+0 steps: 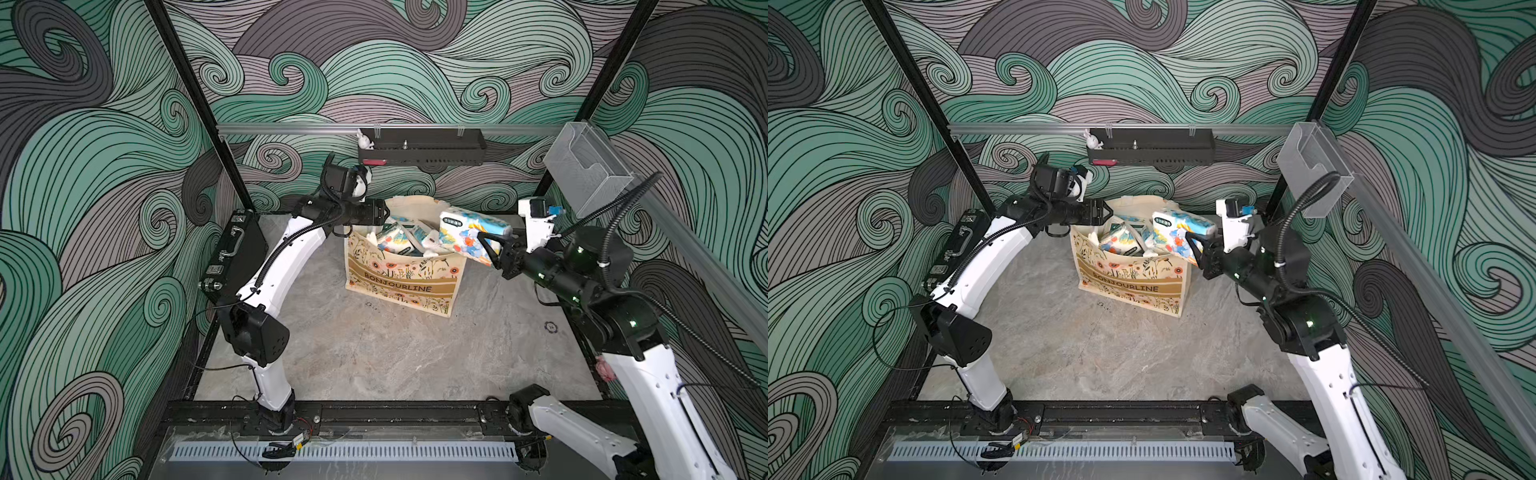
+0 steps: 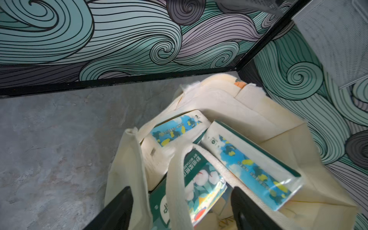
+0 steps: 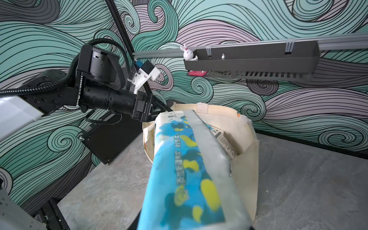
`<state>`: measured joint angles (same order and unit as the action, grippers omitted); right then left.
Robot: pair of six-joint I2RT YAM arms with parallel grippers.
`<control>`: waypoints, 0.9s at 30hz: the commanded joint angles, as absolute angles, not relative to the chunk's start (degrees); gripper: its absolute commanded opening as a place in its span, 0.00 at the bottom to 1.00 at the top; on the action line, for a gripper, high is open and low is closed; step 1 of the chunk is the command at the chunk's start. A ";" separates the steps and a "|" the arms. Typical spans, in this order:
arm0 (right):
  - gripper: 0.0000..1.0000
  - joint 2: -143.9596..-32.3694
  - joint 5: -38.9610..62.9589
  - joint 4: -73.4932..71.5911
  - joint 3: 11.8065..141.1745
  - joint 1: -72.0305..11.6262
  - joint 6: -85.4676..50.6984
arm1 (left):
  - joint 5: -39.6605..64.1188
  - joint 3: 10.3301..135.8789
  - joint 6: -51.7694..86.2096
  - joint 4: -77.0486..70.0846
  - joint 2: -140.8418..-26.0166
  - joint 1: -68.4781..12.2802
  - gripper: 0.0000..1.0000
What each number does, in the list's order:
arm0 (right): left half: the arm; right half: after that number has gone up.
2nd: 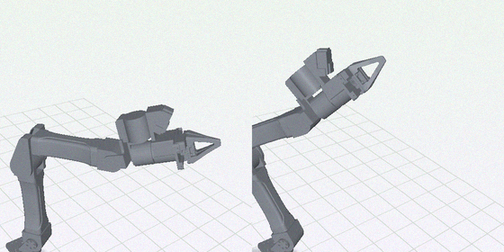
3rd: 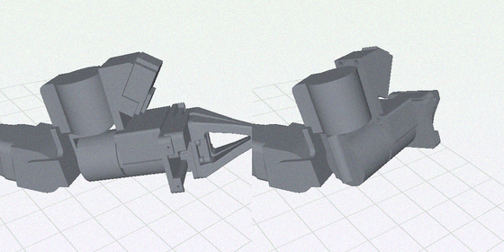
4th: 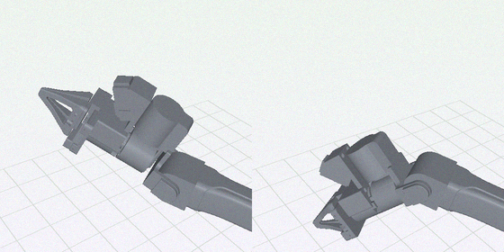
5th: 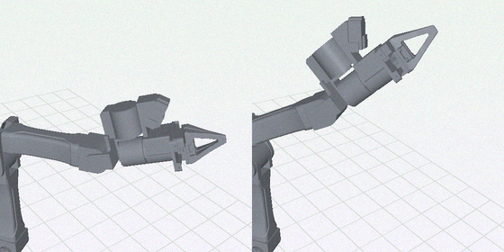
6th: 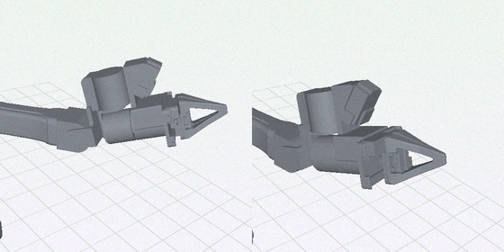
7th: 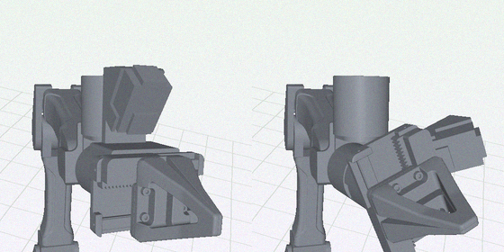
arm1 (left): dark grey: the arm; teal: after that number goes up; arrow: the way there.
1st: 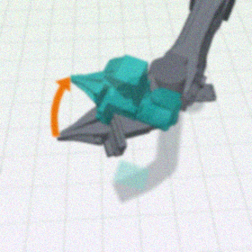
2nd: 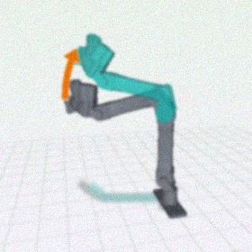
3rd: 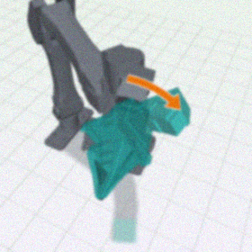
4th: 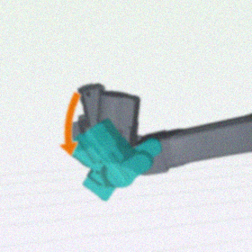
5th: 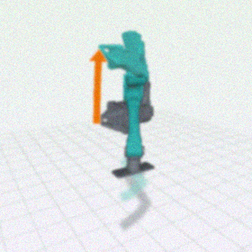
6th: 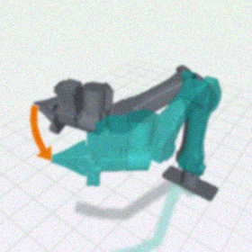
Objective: Put tissues into the canvas bag
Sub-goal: Adjust the canvas bag at the center of the board.
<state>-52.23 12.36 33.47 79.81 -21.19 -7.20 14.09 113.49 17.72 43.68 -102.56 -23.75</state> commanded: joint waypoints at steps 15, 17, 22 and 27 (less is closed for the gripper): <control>0.41 -48.32 10.11 32.54 76.73 -20.83 -6.25 | 21.23 107.86 22.73 41.57 -96.13 -23.65 0.77; 0.41 -48.24 10.14 32.56 76.66 -20.91 -6.24 | 20.64 106.46 22.89 40.53 -95.15 -23.67 0.77; 0.41 -47.98 10.15 32.56 76.31 -20.83 -6.24 | 20.22 106.46 22.47 40.58 -94.42 -23.74 0.77; 0.41 -47.83 9.90 32.34 75.97 -20.84 -6.16 | 21.32 107.93 22.09 42.83 -96.32 -23.72 0.77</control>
